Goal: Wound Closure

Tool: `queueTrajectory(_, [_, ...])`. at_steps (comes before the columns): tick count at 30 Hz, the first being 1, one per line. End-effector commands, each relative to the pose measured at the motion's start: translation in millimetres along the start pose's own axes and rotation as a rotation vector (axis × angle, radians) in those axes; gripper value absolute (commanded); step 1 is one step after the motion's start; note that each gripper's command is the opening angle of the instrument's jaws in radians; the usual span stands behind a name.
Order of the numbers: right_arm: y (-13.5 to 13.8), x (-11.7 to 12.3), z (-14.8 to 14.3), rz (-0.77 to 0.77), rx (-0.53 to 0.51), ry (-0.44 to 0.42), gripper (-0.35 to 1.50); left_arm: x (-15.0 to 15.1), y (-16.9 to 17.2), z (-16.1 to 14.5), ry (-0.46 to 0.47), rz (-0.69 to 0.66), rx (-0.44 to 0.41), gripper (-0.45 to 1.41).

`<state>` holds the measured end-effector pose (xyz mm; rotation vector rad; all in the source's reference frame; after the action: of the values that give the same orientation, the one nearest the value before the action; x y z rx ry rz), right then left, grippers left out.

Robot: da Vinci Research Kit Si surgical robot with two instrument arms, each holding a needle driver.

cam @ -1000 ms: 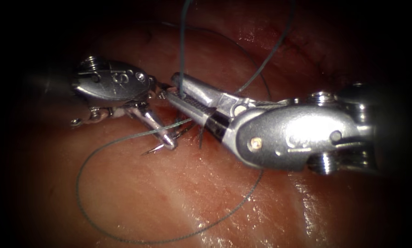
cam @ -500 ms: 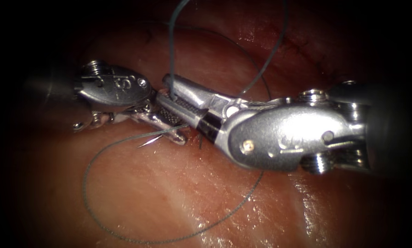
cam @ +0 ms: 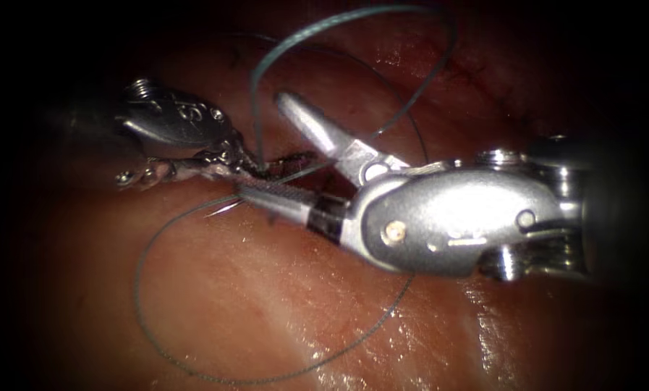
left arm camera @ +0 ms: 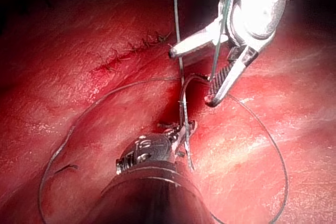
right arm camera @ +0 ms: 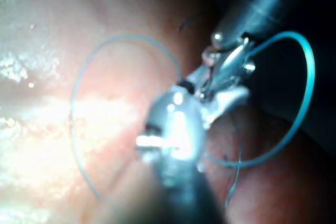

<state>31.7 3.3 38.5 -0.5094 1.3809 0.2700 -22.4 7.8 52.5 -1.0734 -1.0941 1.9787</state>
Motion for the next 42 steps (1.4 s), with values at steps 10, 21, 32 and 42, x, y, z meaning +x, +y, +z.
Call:
queueTrajectory(10, [-1.0,-1.2,0.9,0.043,-0.184,-0.136,1.4,-0.1,-0.3,1.4,0.155,-0.007,0.044,-0.45])
queueTrajectory(21, [-1.8,-2.6,0.6,-0.011,-0.172,-0.217,1.23,-0.5,0.5,1.5,0.164,-0.01,0.063,-0.45])
queueTrajectory(32, [-1.6,-2.3,0.0,-0.044,-0.185,-0.241,0.93,-0.7,0.5,1.7,0.167,-0.009,0.065,-0.45])
queueTrajectory(42, [-2.0,-2.5,0.0,-0.092,-0.133,-0.241,-0.35,-1.0,1.2,1.6,0.172,-0.009,0.067,-0.45])
